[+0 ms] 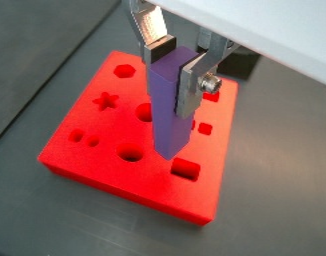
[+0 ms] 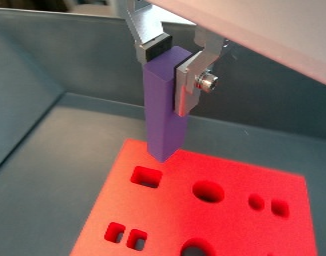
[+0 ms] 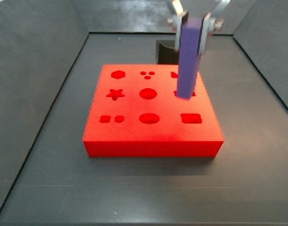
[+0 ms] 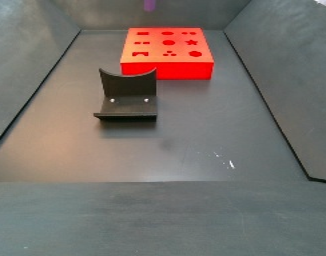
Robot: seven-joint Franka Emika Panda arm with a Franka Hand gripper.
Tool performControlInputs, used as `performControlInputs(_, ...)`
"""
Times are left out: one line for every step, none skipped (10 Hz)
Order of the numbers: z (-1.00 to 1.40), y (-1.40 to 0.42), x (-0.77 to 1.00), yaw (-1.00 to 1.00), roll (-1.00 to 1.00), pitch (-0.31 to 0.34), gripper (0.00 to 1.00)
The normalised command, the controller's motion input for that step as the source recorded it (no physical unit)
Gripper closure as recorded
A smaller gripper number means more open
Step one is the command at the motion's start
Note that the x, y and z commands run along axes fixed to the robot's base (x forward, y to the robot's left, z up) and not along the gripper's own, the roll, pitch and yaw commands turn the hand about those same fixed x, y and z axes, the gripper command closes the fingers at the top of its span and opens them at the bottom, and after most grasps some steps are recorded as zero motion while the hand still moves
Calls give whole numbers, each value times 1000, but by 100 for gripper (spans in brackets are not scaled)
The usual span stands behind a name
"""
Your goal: Insert the rectangle object.
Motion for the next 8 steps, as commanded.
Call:
performControlInputs(-440, 0, 0, -1000, 124, 0, 100)
performControlInputs(-317, 0, 0, -977, 130, 14, 100)
performControlInputs(-43, 0, 0, -860, 153, 87, 100)
performControlInputs(-9, 0, 0, -874, 134, 39, 100)
performControlInputs(0, -6, 0, -906, 109, 7, 100)
performControlInputs(0, 0, 0, -969, 71, 0, 100)
performControlInputs(0, 0, 0, -969, 73, 0, 100)
performControlInputs(-31, 0, 0, -980, 87, 0, 100)
